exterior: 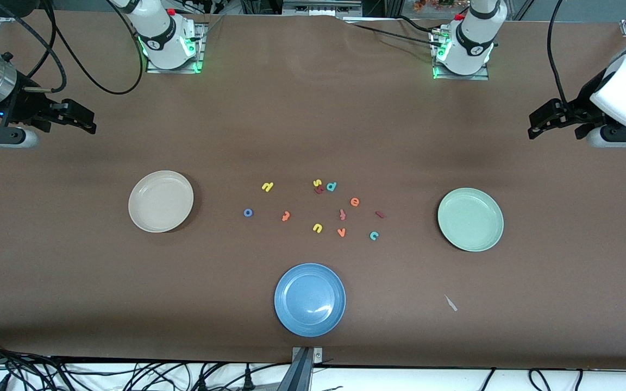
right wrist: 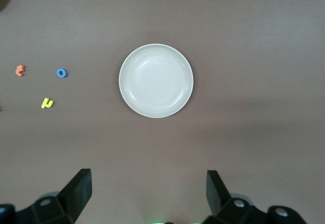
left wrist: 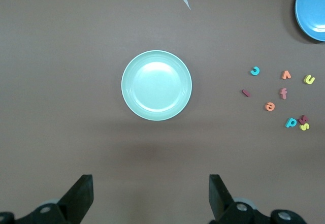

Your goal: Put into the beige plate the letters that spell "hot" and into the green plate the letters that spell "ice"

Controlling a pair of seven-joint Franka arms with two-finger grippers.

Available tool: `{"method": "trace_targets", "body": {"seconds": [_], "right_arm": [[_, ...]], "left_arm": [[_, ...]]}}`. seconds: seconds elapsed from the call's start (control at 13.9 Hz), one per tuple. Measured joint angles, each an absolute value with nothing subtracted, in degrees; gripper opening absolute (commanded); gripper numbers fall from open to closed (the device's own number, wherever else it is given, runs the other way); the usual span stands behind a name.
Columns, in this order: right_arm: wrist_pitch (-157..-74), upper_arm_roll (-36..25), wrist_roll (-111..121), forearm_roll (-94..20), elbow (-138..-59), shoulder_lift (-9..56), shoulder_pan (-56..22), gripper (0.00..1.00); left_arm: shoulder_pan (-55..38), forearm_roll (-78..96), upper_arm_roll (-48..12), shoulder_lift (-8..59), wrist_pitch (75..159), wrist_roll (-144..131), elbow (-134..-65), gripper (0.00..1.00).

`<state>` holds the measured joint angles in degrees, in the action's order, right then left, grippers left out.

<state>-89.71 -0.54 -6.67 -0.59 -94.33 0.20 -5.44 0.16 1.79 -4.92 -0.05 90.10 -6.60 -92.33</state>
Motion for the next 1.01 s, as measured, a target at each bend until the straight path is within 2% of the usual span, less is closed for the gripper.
{"method": "trace_targets", "body": {"seconds": [0.43, 1.01], "right_arm": [[-89.73, -0.54, -6.67, -0.40, -94.31, 0.19, -5.44, 1.00], [-89.74, -0.40, -6.79, -0.13, -94.37, 1.24, -5.68, 1.00]], "left_arm": [[-4.55, 1.85, -5.37, 5.22, 90.41, -6.63, -91.14, 1.00], [-13.65, 1.95, -5.67, 22.72, 94.57, -6.70, -84.08, 1.00]]}}
